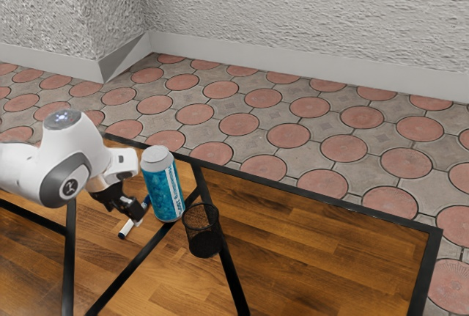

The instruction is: Put the marker into the pen holder.

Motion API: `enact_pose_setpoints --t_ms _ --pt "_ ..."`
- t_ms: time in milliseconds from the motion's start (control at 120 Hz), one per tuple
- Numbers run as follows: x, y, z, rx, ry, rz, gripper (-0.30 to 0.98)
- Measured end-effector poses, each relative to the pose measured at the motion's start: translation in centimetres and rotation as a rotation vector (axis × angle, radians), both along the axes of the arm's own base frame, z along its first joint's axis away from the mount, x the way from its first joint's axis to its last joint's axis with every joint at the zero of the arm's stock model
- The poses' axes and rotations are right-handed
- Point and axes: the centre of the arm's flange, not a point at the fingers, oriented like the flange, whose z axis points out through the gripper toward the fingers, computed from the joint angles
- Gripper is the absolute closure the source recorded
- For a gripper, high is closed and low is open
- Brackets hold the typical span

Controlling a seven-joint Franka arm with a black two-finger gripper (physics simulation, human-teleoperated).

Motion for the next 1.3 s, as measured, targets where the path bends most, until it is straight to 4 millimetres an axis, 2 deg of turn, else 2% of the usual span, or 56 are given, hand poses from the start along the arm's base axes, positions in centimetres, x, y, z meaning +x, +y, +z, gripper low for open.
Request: enact_pose_setpoints --t_ms 250,442,767,1300 --pt "-0.8 2.4 -2.8 0.007 0.018 0.040 0.01" --pt "-0.4 2.6 -4.6 0.014 0.012 0.039 0.01" --pt "0.5 2.6 -5.6 0.015 -0.016 0.044 0.02" --pt "1.0 2.9 -6.4 0.010 -0.025 0.066 0.49"
